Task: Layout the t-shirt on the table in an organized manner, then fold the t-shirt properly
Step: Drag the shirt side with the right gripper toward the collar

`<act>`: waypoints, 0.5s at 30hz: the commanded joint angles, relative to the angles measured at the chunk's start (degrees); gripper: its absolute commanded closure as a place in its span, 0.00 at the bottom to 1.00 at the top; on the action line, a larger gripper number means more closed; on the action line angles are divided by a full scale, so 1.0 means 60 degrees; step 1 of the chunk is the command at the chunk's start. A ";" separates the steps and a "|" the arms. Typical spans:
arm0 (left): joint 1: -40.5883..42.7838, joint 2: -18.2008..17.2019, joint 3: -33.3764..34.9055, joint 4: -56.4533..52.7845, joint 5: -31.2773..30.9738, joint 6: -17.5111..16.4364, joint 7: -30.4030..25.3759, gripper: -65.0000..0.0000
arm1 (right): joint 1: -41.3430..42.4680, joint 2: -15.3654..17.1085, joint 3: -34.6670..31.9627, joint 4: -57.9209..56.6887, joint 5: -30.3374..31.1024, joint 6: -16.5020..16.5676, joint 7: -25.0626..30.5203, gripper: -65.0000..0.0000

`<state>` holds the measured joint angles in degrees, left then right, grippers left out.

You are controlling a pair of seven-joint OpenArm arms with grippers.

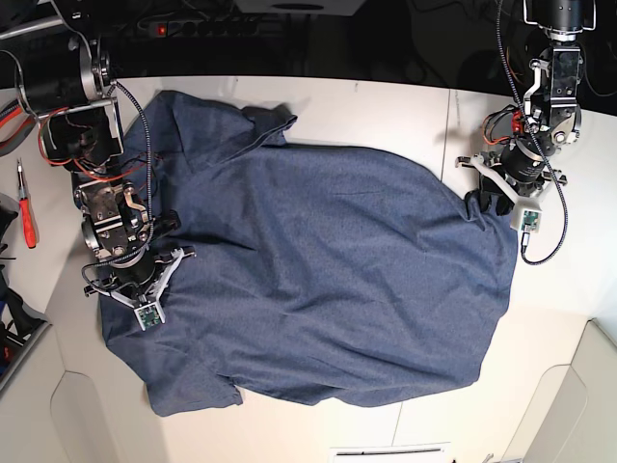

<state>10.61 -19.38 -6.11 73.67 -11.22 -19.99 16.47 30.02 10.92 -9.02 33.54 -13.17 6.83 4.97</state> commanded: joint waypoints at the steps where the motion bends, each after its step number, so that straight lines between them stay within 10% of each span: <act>1: 0.0004 -0.0076 -0.0022 0.0051 0.0117 -0.0033 0.0302 0.64 | 0.0634 0.0022 0.0036 0.0040 0.0018 -0.0106 0.0590 1.00; 15: 0.0007 -0.0076 -0.0022 0.0051 0.0124 -0.0029 0.0342 0.64 | 0.3814 0.0062 0.0036 -0.0087 0.0885 -0.0597 0.0532 1.00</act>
<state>10.61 -19.38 -6.13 73.67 -11.22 -19.97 16.53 51.22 10.81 -8.99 32.14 -7.68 3.44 7.25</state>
